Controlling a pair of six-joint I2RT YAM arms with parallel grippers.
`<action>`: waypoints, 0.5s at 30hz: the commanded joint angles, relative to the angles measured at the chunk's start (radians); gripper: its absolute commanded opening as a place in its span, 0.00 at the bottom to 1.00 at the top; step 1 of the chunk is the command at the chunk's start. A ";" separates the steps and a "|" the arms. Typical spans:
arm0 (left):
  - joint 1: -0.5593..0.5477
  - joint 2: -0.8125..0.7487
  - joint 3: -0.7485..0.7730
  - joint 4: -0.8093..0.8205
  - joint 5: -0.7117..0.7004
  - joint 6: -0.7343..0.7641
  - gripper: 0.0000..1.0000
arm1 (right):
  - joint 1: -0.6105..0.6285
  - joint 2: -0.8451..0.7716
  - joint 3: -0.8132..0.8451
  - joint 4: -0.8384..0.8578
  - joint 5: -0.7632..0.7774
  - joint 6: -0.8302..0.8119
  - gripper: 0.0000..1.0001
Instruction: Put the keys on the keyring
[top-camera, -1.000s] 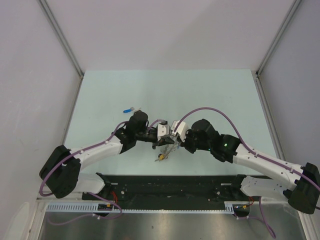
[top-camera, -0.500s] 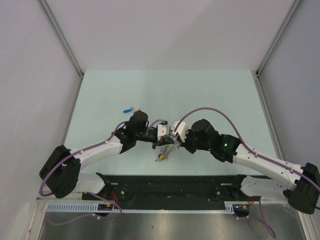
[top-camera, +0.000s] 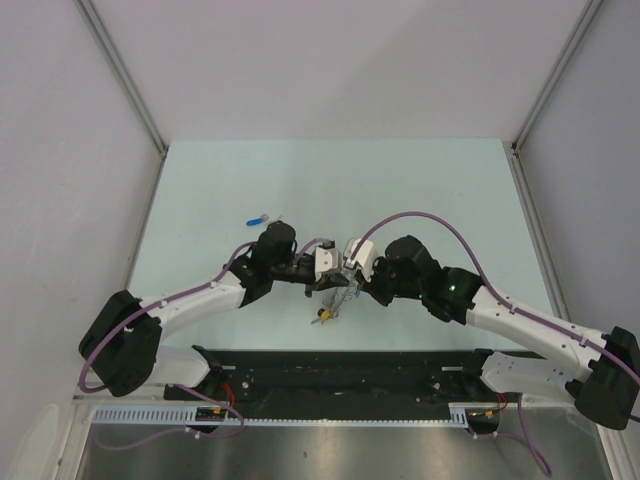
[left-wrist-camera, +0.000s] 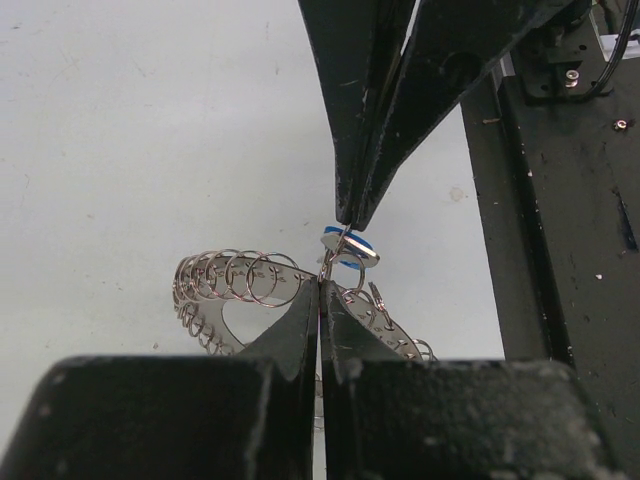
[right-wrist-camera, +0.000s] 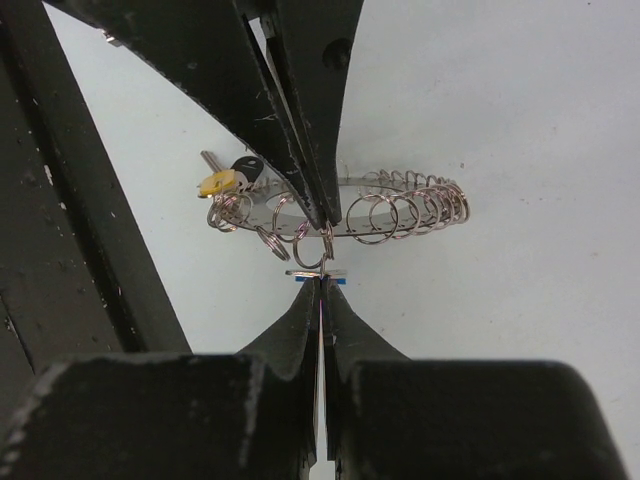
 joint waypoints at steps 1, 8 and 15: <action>-0.007 -0.019 0.008 0.050 0.014 0.016 0.00 | -0.006 -0.012 0.029 0.036 -0.008 0.013 0.00; -0.006 -0.007 0.013 0.042 0.018 0.022 0.00 | -0.006 -0.033 0.029 0.034 0.024 0.004 0.00; -0.006 -0.002 0.017 0.030 0.014 0.030 0.00 | -0.003 -0.036 0.028 0.031 0.034 0.001 0.00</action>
